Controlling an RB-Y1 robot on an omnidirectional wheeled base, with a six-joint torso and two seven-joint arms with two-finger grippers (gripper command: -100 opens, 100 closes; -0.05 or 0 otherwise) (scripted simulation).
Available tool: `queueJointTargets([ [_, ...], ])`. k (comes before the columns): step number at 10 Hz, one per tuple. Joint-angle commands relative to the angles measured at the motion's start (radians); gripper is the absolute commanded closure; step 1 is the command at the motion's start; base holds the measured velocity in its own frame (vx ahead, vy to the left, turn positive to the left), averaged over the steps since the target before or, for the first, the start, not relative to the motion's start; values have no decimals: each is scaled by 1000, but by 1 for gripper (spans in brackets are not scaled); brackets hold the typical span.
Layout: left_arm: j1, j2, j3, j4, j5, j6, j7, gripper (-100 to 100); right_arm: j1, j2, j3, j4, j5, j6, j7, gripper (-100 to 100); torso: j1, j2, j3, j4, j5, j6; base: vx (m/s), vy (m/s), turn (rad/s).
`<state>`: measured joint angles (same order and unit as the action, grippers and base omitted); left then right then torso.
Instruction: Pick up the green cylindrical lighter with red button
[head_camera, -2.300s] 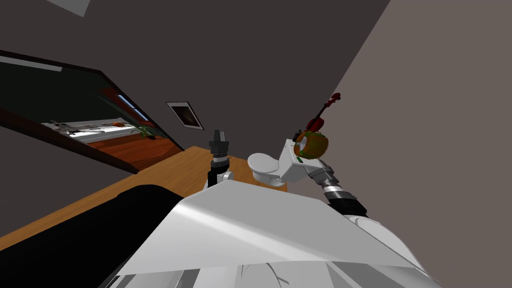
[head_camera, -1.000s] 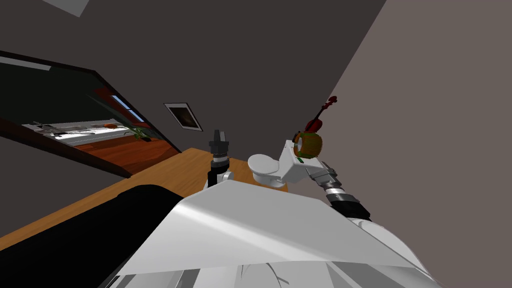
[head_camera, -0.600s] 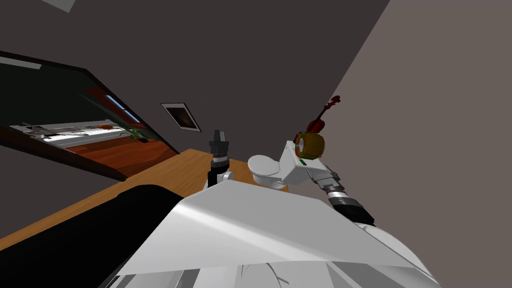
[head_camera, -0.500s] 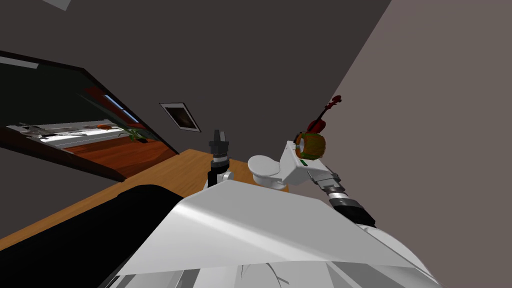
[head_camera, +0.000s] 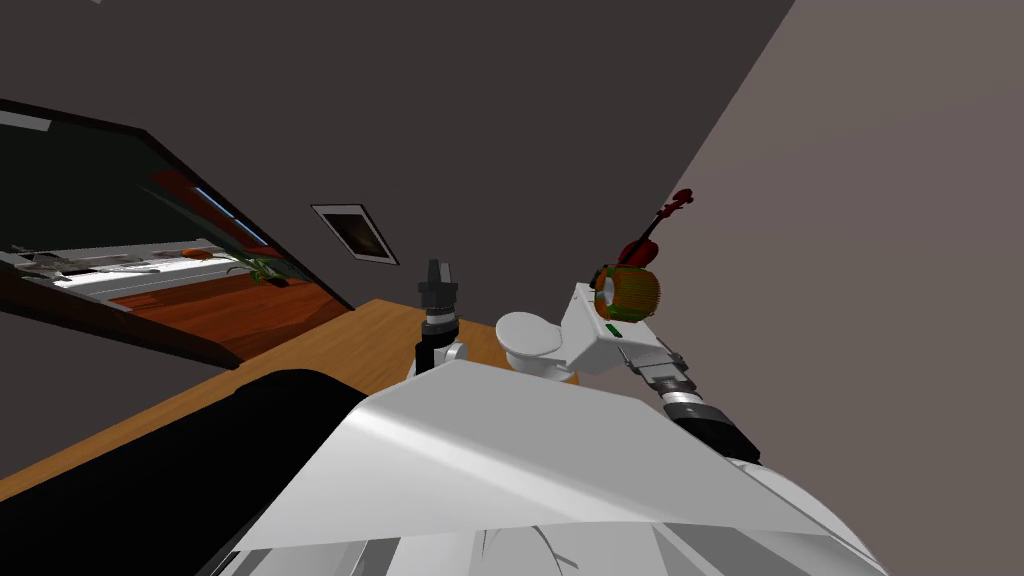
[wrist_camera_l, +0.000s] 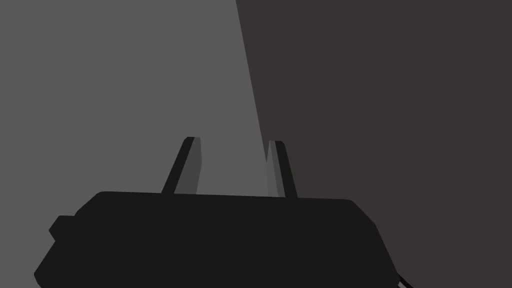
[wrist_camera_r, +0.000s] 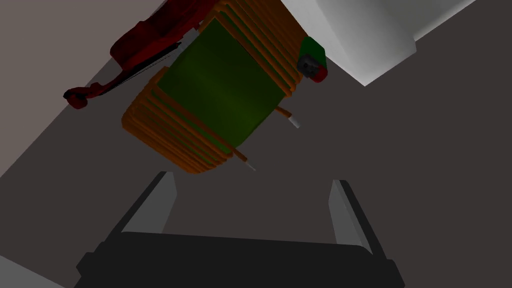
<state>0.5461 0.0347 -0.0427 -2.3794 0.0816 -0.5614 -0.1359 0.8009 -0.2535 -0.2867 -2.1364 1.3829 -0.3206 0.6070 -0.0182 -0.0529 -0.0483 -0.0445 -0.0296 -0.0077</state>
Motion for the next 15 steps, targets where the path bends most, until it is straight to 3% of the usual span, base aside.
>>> queueJointTargets([
  [1,0,0,0,0,0,0,0,0,0,0,0,0,0,0,0,0,0,0,0,0,0,0,0,0,0],
  [2,0,0,0,0,0,0,0,0,-26,6,-7,-37,-3,-1,10,-100,-1,1,1,0,0,0,-73,16,-138],
  [5,0,0,0,0,0,0,0,0,-64,14,-17,-91,-6,-2,24,-100,2,10,6,2,0,0,-117,29,-135],
  [6,0,0,0,0,0,0,0,0,-55,31,-18,-74,-20,-15,45,-100,2,10,6,2,0,0,-51,14,-20],
  [7,0,0,0,0,0,0,0,0,-57,33,-19,-75,-22,-17,52,100,0,7,4,2,0,0,-9,4,2],
  [11,0,0,0,0,0,0,0,0,-56,33,-19,-75,-22,-17,52,100,-1,2,1,1,0,0,0,0,0],
  [13,0,0,0,0,0,0,0,0,-41,20,-13,-47,-36,-25,30,-100,-1,2,1,1,0,0,36,-8,26],
  [15,0,0,0,0,0,0,0,0,-20,4,-5,-11,-54,-34,2,-100,-4,-3,-2,-1,-1,0,106,-31,69],
])
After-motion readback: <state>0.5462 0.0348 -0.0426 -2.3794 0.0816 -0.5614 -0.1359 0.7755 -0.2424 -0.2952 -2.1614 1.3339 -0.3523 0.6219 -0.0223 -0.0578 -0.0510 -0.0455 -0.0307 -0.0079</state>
